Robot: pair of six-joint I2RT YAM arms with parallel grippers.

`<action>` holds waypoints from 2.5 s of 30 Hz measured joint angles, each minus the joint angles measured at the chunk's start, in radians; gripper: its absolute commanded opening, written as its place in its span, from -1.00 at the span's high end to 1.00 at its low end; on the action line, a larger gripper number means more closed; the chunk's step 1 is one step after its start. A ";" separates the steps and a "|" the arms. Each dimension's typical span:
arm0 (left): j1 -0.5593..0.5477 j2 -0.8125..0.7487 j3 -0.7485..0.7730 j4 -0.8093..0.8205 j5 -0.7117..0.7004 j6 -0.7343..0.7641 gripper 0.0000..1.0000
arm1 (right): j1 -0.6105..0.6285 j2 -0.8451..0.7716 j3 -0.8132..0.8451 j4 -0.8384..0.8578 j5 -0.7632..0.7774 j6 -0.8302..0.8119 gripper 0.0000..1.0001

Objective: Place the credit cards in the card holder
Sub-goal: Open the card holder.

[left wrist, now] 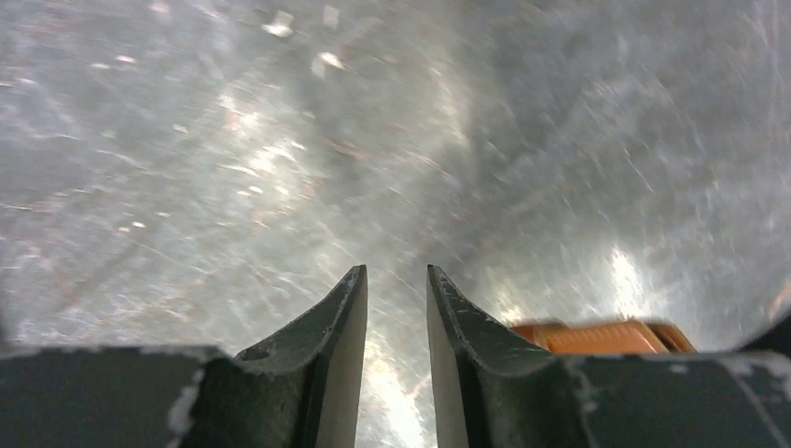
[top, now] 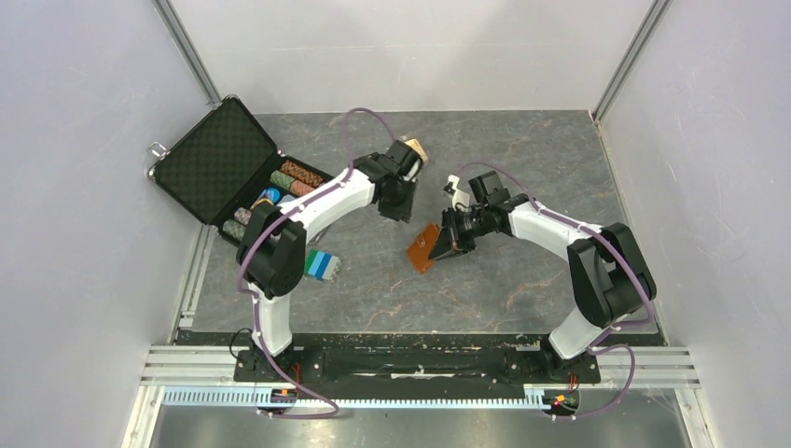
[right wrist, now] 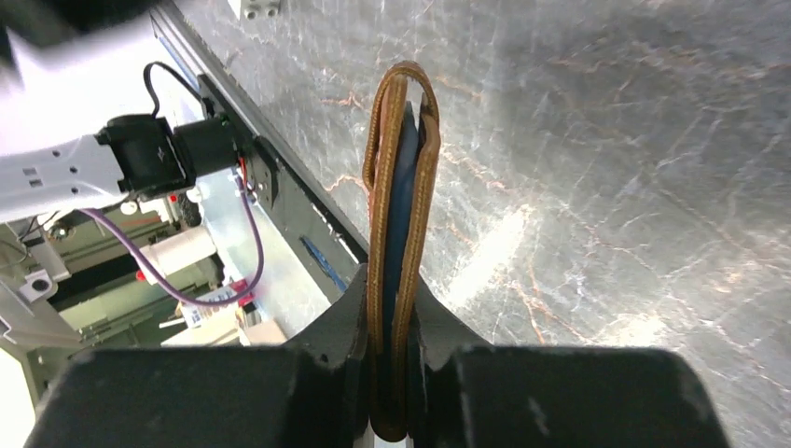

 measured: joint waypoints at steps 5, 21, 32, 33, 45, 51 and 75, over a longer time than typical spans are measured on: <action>0.095 0.002 -0.021 0.037 0.011 -0.006 0.18 | 0.017 0.006 0.000 -0.031 -0.024 -0.018 1.00; -0.072 -0.056 -0.064 0.040 0.177 -0.008 -0.07 | 0.017 0.039 0.005 -0.077 -0.022 -0.044 1.00; -0.129 -0.040 -0.072 -0.010 0.100 -0.010 0.09 | 0.014 0.048 0.005 -0.087 -0.011 -0.039 1.00; -0.129 -0.031 -0.072 -0.016 0.088 -0.010 0.10 | 0.014 0.048 0.005 -0.088 -0.011 -0.037 1.00; -0.143 0.045 -0.018 -0.024 0.045 -0.036 0.45 | 0.013 0.050 -0.016 -0.060 0.031 -0.033 1.00; -0.114 0.067 -0.005 -0.020 0.066 -0.053 0.45 | 0.013 0.050 -0.017 -0.041 0.042 -0.021 1.00; 0.129 -0.075 -0.281 0.163 0.262 -0.056 -0.34 | 0.023 0.050 -0.015 -0.107 -0.055 -0.071 1.00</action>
